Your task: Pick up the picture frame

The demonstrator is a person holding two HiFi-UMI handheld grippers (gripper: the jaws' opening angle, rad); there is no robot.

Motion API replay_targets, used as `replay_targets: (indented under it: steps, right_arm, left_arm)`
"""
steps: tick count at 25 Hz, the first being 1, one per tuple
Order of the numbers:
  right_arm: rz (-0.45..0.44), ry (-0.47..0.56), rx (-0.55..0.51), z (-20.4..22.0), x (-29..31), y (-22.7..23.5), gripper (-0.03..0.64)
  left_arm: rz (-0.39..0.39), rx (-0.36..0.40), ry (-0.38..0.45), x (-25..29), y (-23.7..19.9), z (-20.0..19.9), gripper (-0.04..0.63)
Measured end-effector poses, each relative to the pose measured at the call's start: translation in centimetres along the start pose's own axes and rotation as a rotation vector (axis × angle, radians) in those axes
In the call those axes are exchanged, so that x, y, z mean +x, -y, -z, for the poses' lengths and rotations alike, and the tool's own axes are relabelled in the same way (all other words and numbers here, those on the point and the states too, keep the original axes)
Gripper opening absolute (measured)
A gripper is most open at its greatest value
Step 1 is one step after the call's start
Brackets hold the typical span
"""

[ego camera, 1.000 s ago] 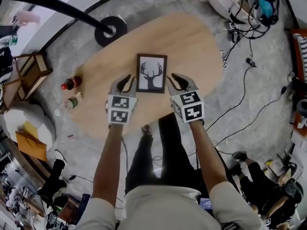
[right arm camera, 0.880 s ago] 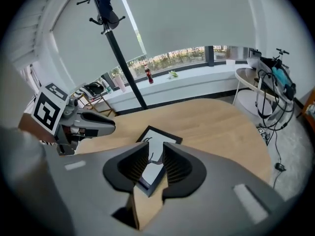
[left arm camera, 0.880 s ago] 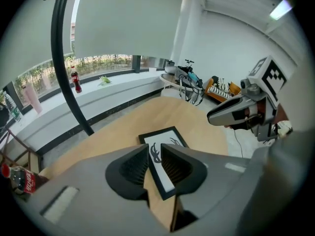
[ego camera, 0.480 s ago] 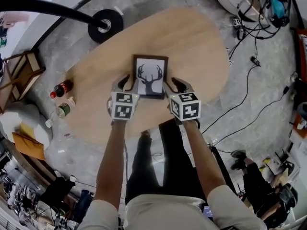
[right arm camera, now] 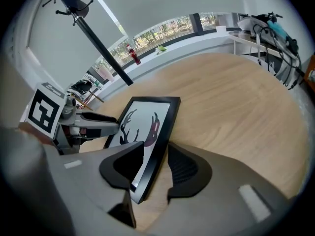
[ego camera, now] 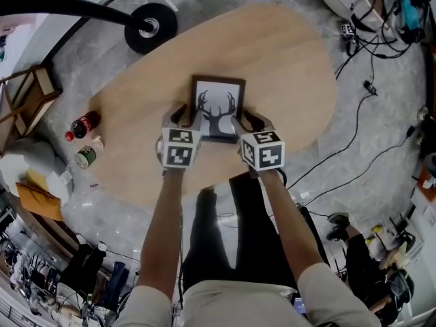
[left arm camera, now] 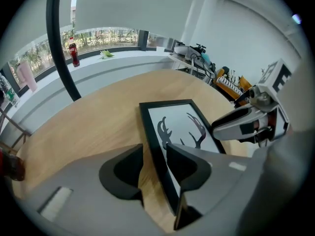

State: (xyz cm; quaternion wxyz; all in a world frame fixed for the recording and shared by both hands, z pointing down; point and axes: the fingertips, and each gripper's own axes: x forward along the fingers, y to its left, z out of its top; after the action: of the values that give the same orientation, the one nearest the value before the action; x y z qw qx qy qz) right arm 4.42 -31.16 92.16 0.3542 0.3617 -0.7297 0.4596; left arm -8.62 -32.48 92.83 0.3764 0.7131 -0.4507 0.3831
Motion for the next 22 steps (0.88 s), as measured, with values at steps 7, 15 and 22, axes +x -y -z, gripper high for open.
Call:
replay_targets:
  steps: [7,15,22]
  right_arm:
    - [0.001,0.003,0.021,-0.1,0.8,0.2,0.137]
    - [0.020,-0.015,0.028,-0.1,1.1,0.8,0.107]
    - [0.026,-0.026,0.022,0.0,1.2,0.7,0.103]
  left_arm:
    - [0.011,-0.019,-0.006,0.5,0.3,0.2,0.127]
    - [0.031,-0.057,0.013,0.6,0.5,0.2,0.106]
    - [0.029,-0.092,-0.003,0.6,0.1,0.8,0.086]
